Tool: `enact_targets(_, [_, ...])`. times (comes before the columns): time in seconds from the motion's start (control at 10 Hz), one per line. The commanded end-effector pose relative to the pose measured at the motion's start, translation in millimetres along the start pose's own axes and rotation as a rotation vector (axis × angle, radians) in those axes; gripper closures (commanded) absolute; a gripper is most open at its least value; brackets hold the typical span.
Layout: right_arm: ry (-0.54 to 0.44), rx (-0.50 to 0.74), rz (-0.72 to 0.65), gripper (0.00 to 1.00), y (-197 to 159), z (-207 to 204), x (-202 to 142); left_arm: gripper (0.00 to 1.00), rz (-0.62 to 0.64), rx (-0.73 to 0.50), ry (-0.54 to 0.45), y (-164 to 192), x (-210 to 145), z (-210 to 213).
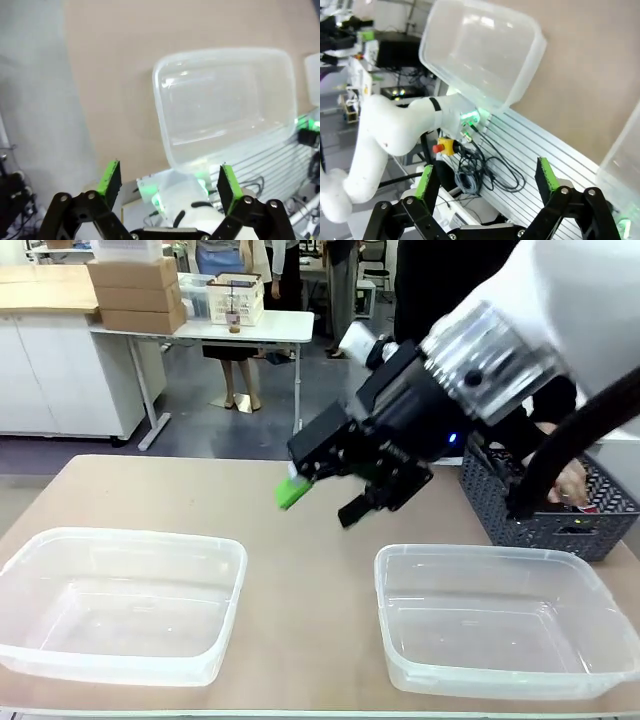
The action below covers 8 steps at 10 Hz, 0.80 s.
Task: Sort the waste into each basket.
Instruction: Pick up the Organizing box on the left side of the table and lift it.
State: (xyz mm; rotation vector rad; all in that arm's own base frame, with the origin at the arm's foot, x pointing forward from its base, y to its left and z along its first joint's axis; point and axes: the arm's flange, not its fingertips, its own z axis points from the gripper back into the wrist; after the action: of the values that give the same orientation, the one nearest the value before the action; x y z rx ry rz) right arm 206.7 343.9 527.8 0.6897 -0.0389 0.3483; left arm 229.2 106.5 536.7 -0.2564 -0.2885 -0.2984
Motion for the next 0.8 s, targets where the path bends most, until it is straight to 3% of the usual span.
enact_targets(0.0, [0.021, -0.107, -0.191, 0.0, 37, -73, 33, 0.0, 0.058, -0.048, -0.02, 5, -11, -66])
enact_targets(0.2, [0.037, -0.203, -0.287, 0.0, 47, -131, 48, 0.0, 0.042, -0.012, 0.059, 8, -17, -115])
enact_targets(0.3, [0.008, -0.334, -0.348, 0.0, 48, -159, 55, 0.0, 0.034, -0.013, 0.073, 17, -20, -140])
enact_targets(0.5, [-0.048, -0.487, -0.421, 0.0, 36, -167, 60, 0.0, 0.0, -0.097, 0.123, 12, -18, -178])
enact_targets(0.6, [-0.096, -0.524, -0.424, 0.0, 32, -153, 61, 0.0, 0.069, -0.166, 0.347, 4, -11, -172])
enact_targets(0.7, [-0.04, -0.382, -0.355, 0.0, 15, -158, 38, 0.0, 0.035, -0.057, 0.135, 50, 47, -98])
